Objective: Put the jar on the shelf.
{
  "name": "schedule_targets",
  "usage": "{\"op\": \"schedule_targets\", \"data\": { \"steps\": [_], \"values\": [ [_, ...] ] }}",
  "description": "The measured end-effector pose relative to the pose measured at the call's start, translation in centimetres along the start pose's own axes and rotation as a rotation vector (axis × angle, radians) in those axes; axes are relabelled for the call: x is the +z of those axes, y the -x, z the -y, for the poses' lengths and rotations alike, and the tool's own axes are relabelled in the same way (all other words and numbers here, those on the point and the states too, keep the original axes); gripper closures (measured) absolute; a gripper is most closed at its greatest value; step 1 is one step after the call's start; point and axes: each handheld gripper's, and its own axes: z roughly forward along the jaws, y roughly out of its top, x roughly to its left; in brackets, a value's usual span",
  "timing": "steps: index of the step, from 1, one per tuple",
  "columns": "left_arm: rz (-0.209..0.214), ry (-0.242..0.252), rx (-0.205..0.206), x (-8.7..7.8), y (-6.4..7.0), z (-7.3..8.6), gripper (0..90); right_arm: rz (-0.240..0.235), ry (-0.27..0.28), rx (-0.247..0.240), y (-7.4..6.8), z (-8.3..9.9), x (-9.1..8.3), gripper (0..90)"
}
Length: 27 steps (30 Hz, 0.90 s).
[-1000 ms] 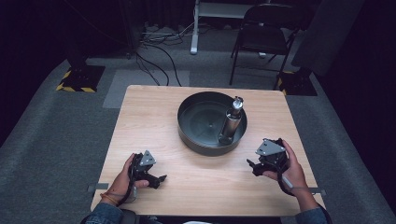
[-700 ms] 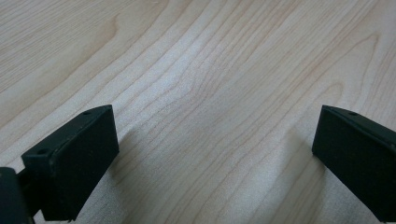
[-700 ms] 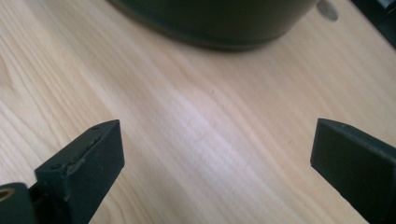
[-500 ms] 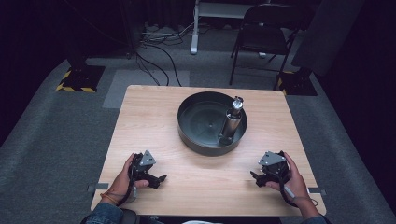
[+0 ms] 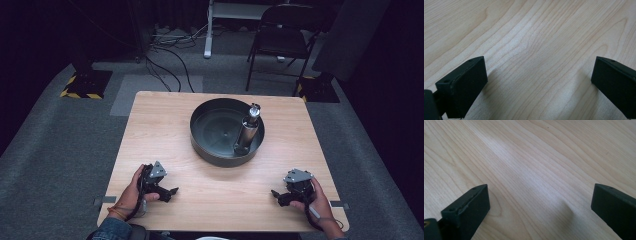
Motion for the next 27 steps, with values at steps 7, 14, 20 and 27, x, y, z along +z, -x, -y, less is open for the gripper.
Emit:
{"op": "schedule_targets", "data": {
  "steps": [7,14,20,27],
  "values": [
    [-0.002,0.002,-0.001,0.0,0.0,0.0,0.1,-0.066,0.055,0.124,0.8,1.7,0.1,0.6],
    [-0.003,0.002,0.001,0.0,0.0,0.0,0.2,-0.103,0.072,0.152,1.2,2.3,0.0,0.4],
    [-0.003,0.002,0.0,0.0,0.0,0.0,0.2,-0.11,0.072,0.147,1.2,2.3,0.0,0.2],
    [0.0,0.002,0.0,0.0,0.0,0.0,0.1,-0.119,0.073,0.139,1.3,2.3,0.1,0.1]
  ]
}}
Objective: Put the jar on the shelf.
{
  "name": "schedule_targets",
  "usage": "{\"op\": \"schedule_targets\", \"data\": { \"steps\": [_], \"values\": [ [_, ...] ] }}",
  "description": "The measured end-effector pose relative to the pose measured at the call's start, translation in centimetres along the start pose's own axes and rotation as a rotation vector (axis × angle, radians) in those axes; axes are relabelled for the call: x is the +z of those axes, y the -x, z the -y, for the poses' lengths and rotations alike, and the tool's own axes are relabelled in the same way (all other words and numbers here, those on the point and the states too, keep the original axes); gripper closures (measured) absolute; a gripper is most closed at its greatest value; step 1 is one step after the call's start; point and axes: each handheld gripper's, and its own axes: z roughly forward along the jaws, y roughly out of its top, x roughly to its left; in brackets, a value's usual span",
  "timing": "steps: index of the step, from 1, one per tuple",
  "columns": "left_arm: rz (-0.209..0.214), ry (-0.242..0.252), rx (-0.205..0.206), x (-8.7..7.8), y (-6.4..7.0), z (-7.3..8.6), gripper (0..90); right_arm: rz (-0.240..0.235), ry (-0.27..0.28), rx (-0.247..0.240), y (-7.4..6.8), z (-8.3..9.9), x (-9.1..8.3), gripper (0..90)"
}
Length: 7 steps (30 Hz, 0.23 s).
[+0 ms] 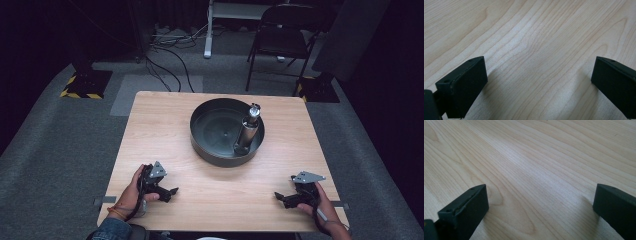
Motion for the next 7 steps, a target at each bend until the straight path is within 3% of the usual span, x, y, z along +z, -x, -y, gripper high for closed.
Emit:
{"op": "schedule_targets", "data": {
  "steps": [7],
  "values": [
    [0.001,-0.001,0.001,0.05,-0.06,-0.07,0.0,-0.007,0.0,-0.006,0.07,0.0,0.0,0.1]
  ]
}}
